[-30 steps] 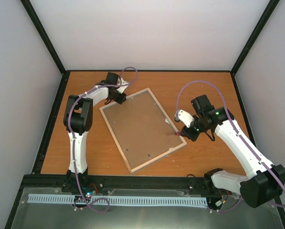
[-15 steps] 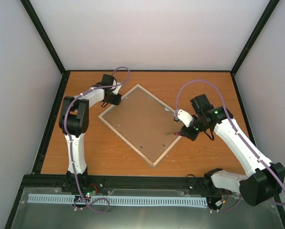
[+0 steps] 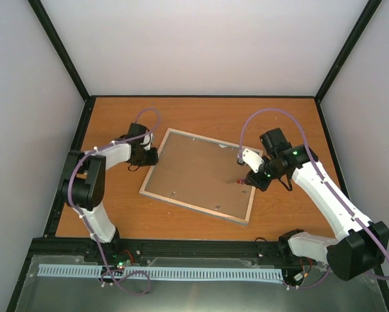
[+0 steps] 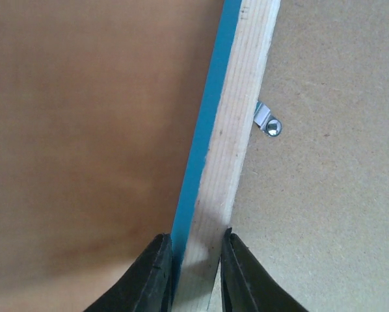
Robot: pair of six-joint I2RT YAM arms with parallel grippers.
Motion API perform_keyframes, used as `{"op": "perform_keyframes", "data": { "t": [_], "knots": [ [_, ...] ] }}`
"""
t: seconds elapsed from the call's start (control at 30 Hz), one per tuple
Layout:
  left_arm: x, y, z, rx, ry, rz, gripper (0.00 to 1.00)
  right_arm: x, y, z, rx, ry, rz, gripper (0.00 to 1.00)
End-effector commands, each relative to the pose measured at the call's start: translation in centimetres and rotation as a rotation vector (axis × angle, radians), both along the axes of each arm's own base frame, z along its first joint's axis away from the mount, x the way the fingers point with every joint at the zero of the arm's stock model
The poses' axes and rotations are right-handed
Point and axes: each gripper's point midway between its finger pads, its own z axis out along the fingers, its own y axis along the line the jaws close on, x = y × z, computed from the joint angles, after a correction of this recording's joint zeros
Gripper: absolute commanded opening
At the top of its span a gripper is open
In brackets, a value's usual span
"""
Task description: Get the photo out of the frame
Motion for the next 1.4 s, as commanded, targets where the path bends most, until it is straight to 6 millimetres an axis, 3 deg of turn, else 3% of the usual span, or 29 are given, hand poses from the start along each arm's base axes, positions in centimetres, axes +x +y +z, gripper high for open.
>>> {"op": "perform_keyframes", "data": {
  "t": [0.0, 0.27, 0.33, 0.4, 0.57, 0.9, 1.13, 1.37],
  "knots": [
    [-7.1, 0.9, -2.7, -0.054, 0.215, 0.124, 0.22, 0.6, 0.4, 0.7, 0.034, -0.022, -0.002, 0.03],
    [-14.0, -0.4, -3.0, -0.151, 0.274, 0.205, 0.22, 0.9, 0.8, 1.0, 0.043, -0.02, 0.0, 0.03],
    [-14.7, -0.7, -2.6, -0.166, 0.275, 0.245, 0.31, 1.1, 0.9, 1.0, 0.045, -0.018, 0.001, 0.03],
    [-14.7, -1.2, -1.7, -0.203, 0.259, 0.263, 0.39, 1.2, 1.0, 1.1, 0.05, -0.013, 0.001, 0.03],
    [-13.4, -0.1, -0.3, -0.128, 0.199, 0.27, 0.41, 1.5, 1.7, 1.8, 0.077, -0.006, 0.009, 0.03],
    [-13.8, -1.8, -1.1, -0.152, 0.211, 0.161, 0.25, 3.0, 4.6, 3.8, 0.146, 0.006, 0.039, 0.03],
    [-14.6, -2.5, -0.5, -0.208, 0.18, 0.186, 0.14, 3.6, 10.1, 3.1, 0.085, 0.01, 0.143, 0.03],
    [-15.3, -2.2, 0.0, -0.255, 0.143, 0.245, 0.06, 6.5, 15.1, 3.1, 0.073, 0.046, 0.133, 0.03]
  ]
}}
